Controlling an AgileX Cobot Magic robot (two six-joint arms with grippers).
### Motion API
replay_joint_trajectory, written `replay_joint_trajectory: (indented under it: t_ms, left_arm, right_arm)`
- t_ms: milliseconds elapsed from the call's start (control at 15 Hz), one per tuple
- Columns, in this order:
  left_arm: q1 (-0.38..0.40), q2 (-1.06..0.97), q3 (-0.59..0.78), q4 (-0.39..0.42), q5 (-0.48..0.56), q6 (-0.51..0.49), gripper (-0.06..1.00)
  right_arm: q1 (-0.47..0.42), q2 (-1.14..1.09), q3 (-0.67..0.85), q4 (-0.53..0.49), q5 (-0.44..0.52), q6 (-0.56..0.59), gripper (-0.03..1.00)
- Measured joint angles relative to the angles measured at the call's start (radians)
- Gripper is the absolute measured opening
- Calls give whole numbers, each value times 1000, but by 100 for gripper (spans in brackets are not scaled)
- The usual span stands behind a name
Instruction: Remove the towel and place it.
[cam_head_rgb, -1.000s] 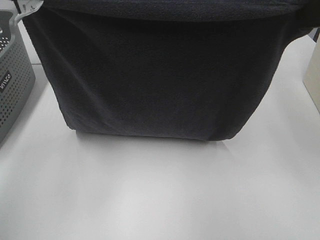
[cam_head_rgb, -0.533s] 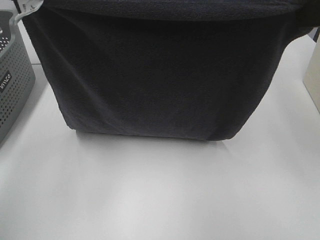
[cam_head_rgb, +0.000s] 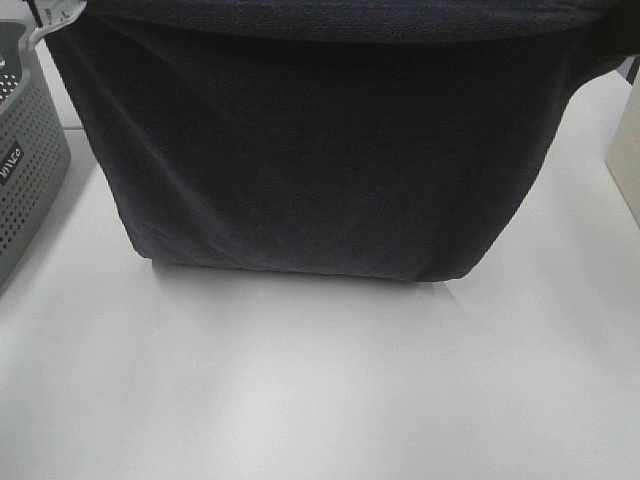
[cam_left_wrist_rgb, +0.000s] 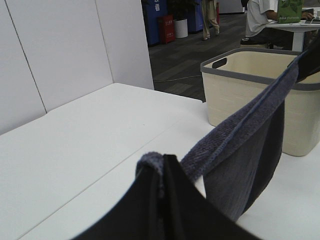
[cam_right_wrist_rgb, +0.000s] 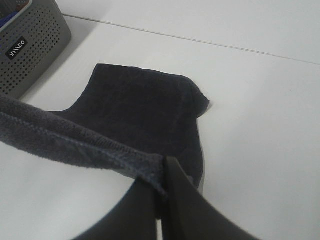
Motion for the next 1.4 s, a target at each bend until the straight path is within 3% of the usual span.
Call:
replay_joint_trajectory:
  t_ms: [400, 733, 800, 933, 1067, 1400]
  left_arm:
    - [0, 0, 0, -101, 1, 6, 0]
    - [0, 0, 3, -111, 2, -19, 0]
    - [0, 0, 2, -111, 2, -14, 0]
    - [0, 25, -89, -105, -47, -7, 0]
    - [0, 96, -245, -96, -41, -6, 0]
    - [0, 381, -656, -99, 55, 34, 0]
  right_arm:
    - [0, 0, 0, 1, 0, 0, 1]
    - [0, 0, 0, 2, -1, 0, 1]
    - [0, 0, 0, 3, -17, 0, 1]
    - [0, 3, -10, 6, -161, 3, 1]
    - [0, 66, -148, -10, -171, 34, 1]
    - [0, 432, -808, -163, 79, 117, 1]
